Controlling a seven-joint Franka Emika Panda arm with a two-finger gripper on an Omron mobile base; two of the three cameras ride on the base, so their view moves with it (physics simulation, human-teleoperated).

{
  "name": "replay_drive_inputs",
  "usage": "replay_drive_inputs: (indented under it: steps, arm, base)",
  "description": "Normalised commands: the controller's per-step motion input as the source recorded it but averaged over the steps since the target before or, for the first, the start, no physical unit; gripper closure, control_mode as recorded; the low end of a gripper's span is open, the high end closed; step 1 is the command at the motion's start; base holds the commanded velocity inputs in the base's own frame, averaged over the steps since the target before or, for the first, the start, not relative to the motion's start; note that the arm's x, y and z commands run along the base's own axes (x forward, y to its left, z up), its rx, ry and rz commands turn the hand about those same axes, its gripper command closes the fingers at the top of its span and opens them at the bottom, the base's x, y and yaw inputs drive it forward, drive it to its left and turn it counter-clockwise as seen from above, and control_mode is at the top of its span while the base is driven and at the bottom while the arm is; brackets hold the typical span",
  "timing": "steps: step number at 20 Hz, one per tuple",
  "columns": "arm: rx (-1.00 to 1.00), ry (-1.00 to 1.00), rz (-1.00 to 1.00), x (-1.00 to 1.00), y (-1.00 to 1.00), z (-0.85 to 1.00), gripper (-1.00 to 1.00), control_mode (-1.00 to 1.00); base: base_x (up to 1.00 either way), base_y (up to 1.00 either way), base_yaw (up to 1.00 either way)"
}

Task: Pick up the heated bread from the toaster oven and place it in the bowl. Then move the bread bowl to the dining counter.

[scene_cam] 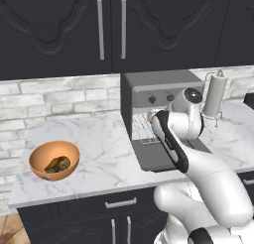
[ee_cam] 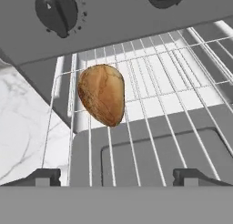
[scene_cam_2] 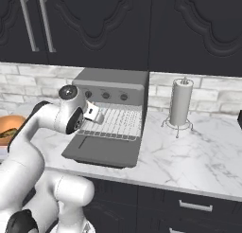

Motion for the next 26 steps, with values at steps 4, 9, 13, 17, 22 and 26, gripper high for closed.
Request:
replay_drive_inputs:
  steps: [4, 9, 13, 17, 22, 26]
  arm:
    - [-0.08, 0.02, 0.05, 0.68, 0.00, -0.21, -1.00, -1.00]
    - [-0.03, 0.00, 0.01, 0.53, 0.00, -0.21, -1.00, -1.00]
    - [-0.04, -0.01, 0.00, 0.38, 0.01, -0.42, -1.00, -1.00]
    - [-0.01, -0.08, 0.00, 0.33, 0.00, -0.27, -1.00, -1.00]
    - [0.00, 0.00, 0.00, 0.14, 0.00, -0.22, 1.00, -1.00]
    - [0.00, 0.00, 0.00, 0.00, 0.00, -0.10, 1.00, -1.00]
  base:
    - [0.00, 0.00, 0.00]
    - [0.00, 0.00, 0.00]
    - [0.00, 0.00, 0.00]
    - [0.00, 0.00, 0.00]
    - [0.00, 0.00, 0.00]
    - [0.00, 0.00, 0.00]
